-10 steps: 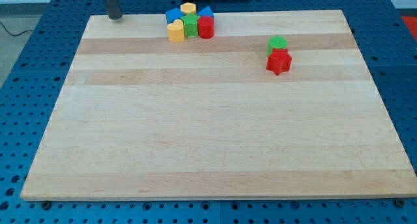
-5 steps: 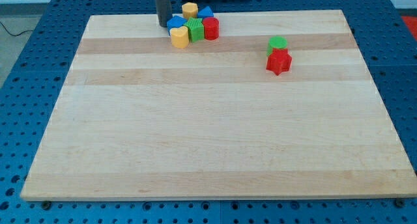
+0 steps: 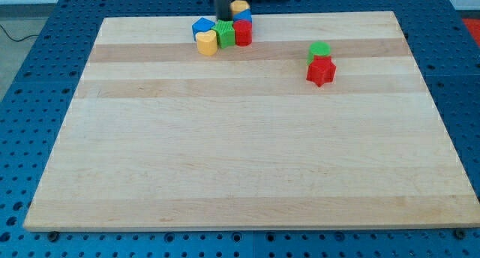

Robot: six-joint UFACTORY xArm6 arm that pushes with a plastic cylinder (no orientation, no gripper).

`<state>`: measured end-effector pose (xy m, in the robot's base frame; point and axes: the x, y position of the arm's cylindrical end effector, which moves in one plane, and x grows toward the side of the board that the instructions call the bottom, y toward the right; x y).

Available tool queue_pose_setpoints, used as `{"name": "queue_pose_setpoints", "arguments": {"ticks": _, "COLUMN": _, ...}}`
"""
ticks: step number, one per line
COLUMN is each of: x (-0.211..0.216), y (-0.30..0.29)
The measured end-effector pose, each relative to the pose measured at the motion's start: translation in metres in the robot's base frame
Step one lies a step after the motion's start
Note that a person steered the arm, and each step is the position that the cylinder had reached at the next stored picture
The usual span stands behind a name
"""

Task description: Separate the green star blue cube and yellow heart from the group of blocks

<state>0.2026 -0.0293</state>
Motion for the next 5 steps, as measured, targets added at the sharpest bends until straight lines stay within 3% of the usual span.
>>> {"name": "queue_pose_setpoints", "arguments": {"ticks": 1, "x": 0.019, "y": 0.02}}
{"name": "queue_pose_setpoints", "arguments": {"ticks": 4, "x": 0.082, "y": -0.052}}
{"name": "queue_pose_setpoints", "arguments": {"ticks": 5, "x": 0.082, "y": -0.051}}
